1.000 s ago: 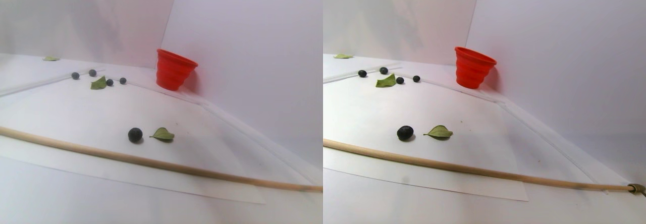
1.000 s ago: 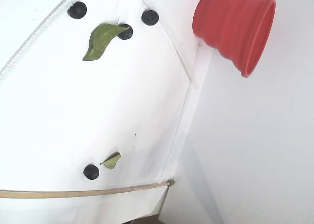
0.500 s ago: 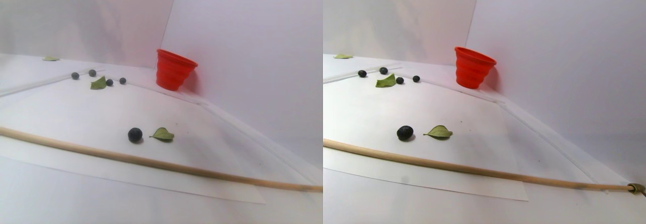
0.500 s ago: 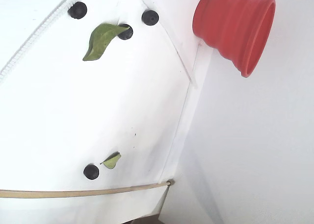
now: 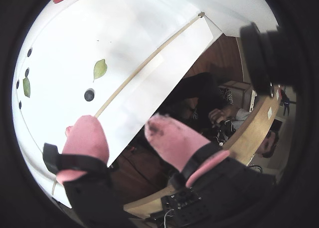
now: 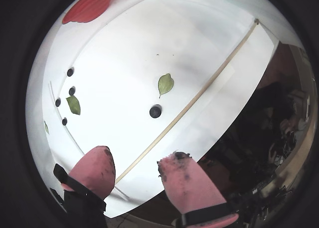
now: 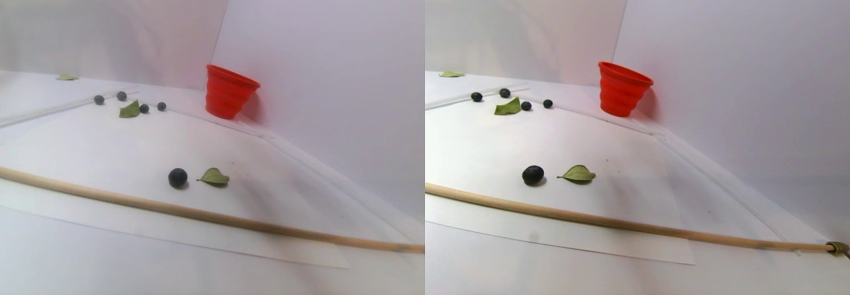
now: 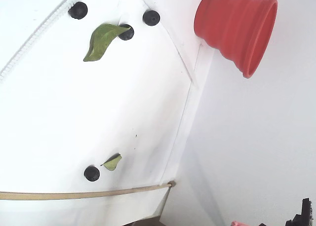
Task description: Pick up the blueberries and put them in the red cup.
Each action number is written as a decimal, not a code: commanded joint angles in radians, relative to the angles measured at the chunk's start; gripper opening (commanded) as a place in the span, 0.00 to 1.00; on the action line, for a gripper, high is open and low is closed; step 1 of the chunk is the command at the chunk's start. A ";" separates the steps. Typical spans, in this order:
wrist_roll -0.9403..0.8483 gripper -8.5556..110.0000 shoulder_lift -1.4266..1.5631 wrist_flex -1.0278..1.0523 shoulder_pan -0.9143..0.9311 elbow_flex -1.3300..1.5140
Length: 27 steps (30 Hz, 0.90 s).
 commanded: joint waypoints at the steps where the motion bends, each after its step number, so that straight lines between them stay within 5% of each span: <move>1: 0.018 0.22 -0.017 -0.063 0.032 0.006; 27: 0.074 0.23 -0.167 -0.377 -0.017 0.186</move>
